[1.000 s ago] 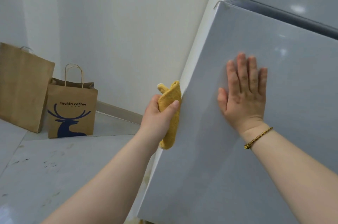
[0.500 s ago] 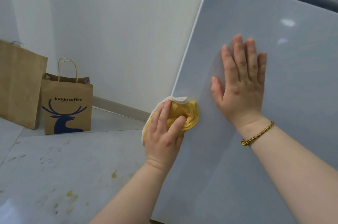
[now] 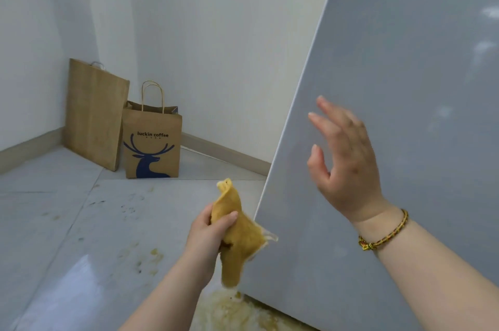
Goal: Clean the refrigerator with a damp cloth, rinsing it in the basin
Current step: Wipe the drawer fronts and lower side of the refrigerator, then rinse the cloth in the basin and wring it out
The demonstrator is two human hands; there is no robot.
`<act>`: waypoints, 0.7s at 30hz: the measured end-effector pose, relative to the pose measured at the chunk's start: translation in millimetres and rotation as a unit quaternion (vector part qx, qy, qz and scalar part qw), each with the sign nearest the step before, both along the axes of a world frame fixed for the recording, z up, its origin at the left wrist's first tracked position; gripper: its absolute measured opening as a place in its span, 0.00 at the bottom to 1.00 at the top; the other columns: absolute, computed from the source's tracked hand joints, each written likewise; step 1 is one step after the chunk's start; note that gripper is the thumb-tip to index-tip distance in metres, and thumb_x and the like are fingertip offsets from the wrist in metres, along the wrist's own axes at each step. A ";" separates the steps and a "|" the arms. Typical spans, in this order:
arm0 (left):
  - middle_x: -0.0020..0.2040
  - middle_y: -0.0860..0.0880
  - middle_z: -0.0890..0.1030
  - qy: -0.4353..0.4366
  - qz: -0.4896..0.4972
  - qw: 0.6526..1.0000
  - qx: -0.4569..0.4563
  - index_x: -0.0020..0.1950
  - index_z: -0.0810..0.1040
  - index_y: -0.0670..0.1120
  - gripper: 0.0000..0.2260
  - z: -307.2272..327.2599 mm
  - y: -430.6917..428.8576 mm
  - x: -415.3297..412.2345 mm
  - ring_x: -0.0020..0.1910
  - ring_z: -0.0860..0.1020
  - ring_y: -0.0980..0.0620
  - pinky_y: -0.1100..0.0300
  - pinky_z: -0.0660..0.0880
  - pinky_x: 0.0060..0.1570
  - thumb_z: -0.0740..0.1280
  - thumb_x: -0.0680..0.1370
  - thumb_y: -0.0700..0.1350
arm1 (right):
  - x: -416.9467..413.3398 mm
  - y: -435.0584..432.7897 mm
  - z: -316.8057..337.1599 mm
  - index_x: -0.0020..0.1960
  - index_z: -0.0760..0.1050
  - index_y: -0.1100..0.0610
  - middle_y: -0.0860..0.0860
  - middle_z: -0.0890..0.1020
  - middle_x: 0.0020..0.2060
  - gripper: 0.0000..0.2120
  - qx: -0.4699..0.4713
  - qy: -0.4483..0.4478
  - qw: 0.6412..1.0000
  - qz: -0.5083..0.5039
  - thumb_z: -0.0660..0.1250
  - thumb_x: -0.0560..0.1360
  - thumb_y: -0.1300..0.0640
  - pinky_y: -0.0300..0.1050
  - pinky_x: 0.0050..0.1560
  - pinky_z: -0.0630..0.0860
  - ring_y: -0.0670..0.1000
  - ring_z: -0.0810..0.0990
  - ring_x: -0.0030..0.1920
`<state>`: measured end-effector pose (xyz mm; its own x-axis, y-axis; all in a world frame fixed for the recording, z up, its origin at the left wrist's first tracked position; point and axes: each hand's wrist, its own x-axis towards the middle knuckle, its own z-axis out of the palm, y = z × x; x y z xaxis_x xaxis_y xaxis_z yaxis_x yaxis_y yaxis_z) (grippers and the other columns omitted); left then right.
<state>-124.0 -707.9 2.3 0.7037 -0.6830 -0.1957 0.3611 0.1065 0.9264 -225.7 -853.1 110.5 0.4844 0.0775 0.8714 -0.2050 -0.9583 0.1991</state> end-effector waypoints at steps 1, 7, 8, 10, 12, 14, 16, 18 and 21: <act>0.44 0.45 0.78 0.039 0.000 0.999 -0.028 0.46 0.75 0.48 0.04 12.4 7.4 3.5 0.44 0.77 0.47 0.55 0.75 0.43 0.64 0.75 0.39 | 5.7 7.6 -9.9 0.61 0.66 0.61 0.55 0.71 0.62 0.19 0.063 0.002 0.998 0.023 0.57 0.71 0.63 0.36 0.68 0.57 0.55 0.68 0.61; 0.37 0.47 0.85 0.162 0.015 0.983 -0.088 0.49 0.75 0.46 0.18 111.3 58.8 23.7 0.37 0.84 0.49 0.59 0.80 0.31 0.63 0.64 0.54 | 50.3 72.4 6.2 0.71 0.59 0.56 0.48 0.65 0.67 0.24 0.701 0.070 0.709 0.023 0.60 0.77 0.53 0.40 0.64 0.60 0.49 0.63 0.69; 0.36 0.47 0.85 0.172 0.029 0.981 -0.091 0.49 0.75 0.46 0.19 126.9 67.9 26.1 0.36 0.84 0.50 0.59 0.80 0.31 0.63 0.63 0.55 | 54.9 82.3 12.5 0.71 0.59 0.55 0.49 0.65 0.69 0.26 0.777 0.083 0.623 0.038 0.60 0.76 0.49 0.42 0.65 0.62 0.49 0.65 0.68; 0.40 0.45 0.85 0.175 0.064 0.979 -0.087 0.51 0.76 0.45 0.21 160.5 85.7 33.3 0.39 0.84 0.48 0.57 0.80 0.33 0.64 0.63 0.55 | 61.6 102.8 34.7 0.68 0.64 0.57 0.54 0.72 0.66 0.35 0.890 0.110 0.425 0.127 0.59 0.68 0.36 0.53 0.63 0.69 0.53 0.72 0.64; 0.49 0.42 0.83 0.175 0.111 0.975 -0.075 0.57 0.75 0.44 0.25 202.2 108.2 42.2 0.46 0.82 0.45 0.55 0.79 0.38 0.64 0.63 0.54 | 68.7 126.8 71.8 0.62 0.73 0.57 0.58 0.79 0.58 0.42 0.918 0.162 0.282 0.226 0.63 0.59 0.29 0.59 0.53 0.76 0.58 0.79 0.56; 0.52 0.41 0.81 0.179 0.166 0.967 -0.078 0.58 0.74 0.44 0.25 246.9 138.4 48.7 0.49 0.80 0.45 0.53 0.77 0.40 0.65 0.64 0.53 | 79.4 159.8 113.8 0.58 0.78 0.55 0.59 0.81 0.54 0.41 0.905 0.221 0.240 0.273 0.73 0.52 0.31 0.56 0.44 0.79 0.58 0.81 0.51; 0.51 0.42 0.81 0.183 0.213 0.956 -0.082 0.55 0.75 0.45 0.22 289.7 176.1 51.9 0.49 0.80 0.44 0.53 0.76 0.42 0.65 0.64 0.52 | 92.9 200.1 158.7 0.58 0.75 0.57 0.57 0.82 0.52 0.36 0.886 0.272 0.273 0.257 0.78 0.55 0.42 0.50 0.42 0.80 0.56 0.82 0.50; 0.51 0.43 0.82 0.171 0.260 0.948 -0.065 0.55 0.76 0.45 0.21 328.2 225.3 53.1 0.51 0.79 0.45 0.53 0.76 0.45 0.68 0.64 0.51 | 108.9 242.0 199.7 0.56 0.75 0.59 0.55 0.84 0.48 0.21 0.877 0.289 0.314 0.219 0.74 0.66 0.55 0.48 0.43 0.79 0.55 0.82 0.49; 0.48 0.44 0.82 0.148 0.309 0.939 -0.029 0.51 0.77 0.44 0.19 360.3 287.7 52.0 0.48 0.79 0.46 0.54 0.74 0.46 0.75 0.62 0.44 | 123.0 282.8 245.0 0.50 0.74 0.56 0.54 0.81 0.47 0.05 0.870 0.294 0.346 0.192 0.65 0.74 0.61 0.48 0.45 0.77 0.54 0.79 0.49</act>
